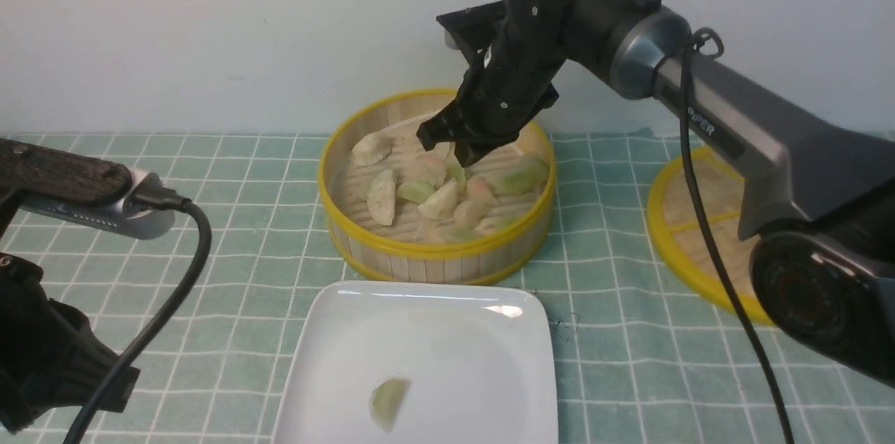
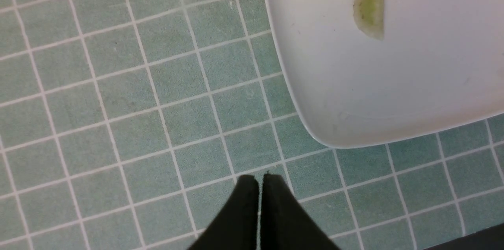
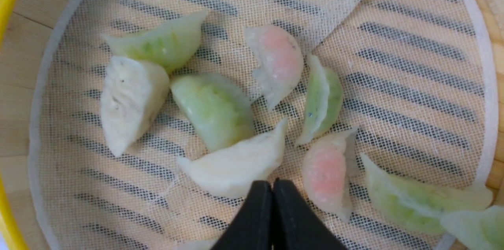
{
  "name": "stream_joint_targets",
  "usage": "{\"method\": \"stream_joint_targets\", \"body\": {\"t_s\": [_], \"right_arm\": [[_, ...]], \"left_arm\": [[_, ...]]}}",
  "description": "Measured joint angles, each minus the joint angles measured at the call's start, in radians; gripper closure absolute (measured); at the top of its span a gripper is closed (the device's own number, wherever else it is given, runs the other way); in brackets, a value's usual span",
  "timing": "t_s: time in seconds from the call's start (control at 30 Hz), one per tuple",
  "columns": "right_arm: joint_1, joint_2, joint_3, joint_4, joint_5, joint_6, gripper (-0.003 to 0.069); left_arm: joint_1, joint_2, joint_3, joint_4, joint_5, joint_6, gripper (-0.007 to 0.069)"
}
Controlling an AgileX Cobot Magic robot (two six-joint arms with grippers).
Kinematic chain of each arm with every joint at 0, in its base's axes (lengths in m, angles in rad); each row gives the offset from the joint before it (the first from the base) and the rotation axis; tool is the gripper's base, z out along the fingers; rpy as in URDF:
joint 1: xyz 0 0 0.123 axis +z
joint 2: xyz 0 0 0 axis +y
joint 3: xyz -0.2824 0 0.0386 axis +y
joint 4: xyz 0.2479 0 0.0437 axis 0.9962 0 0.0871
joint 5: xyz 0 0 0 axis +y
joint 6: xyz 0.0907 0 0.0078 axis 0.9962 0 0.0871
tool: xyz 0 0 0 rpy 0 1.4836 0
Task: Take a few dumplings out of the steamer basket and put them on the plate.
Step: Use the right arm to grab a dumpling from inside the steamer
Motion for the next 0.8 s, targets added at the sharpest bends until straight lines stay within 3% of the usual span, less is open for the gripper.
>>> {"method": "stream_joint_targets", "body": {"t_s": [0.2, 0.47, 0.7, 0.8], "right_arm": [[0.0, 0.042, 0.0, -0.062, 0.0, -0.001, 0.0568], [0.0, 0.081, -0.003, -0.126, -0.008, 0.01, 0.0312], [0.0, 0.104, -0.01, -0.124, -0.056, 0.023, 0.0282], [0.001, 0.128, -0.011, -0.078, -0.049, 0.025, 0.0316]], "left_arm": [[0.0, 0.0, 0.0, 0.002, 0.0, 0.0, 0.0631], [0.0, 0.0, 0.0, 0.021, 0.0, 0.0, 0.0631], [0.0, 0.0, 0.0, 0.026, 0.001, 0.0, 0.0631], [0.0, 0.0, 0.0, 0.027, 0.002, 0.0, 0.0631]]}}
